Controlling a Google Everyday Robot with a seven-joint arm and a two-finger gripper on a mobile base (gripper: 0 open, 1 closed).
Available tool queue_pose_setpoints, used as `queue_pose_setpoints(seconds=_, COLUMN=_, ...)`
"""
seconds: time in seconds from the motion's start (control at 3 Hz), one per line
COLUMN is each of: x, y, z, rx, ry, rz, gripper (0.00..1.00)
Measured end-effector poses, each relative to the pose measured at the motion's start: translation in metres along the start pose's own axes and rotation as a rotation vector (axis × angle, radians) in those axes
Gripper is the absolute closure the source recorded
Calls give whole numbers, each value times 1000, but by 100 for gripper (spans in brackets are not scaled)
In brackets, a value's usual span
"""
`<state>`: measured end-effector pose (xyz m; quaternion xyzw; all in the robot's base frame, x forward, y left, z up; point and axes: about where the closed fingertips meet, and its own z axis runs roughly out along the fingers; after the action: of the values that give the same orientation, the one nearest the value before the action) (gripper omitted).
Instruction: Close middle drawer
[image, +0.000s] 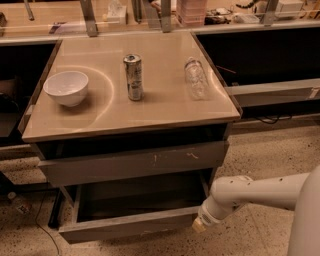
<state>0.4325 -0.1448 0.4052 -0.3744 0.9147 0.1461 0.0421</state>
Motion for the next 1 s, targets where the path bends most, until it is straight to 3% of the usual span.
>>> queue_pose_setpoints(seconds=0.33, x=0, y=-12, z=7, rx=3, ry=-37, rz=67, gripper=100)
queue_pose_setpoints(seconds=0.67, x=-13, y=-47, z=-9, rx=64, ry=-158, rz=174, gripper=100)
queue_pose_setpoints(seconds=1.0, x=-17, y=-61, z=-17, rx=92, ry=-196, rz=204, gripper=100)
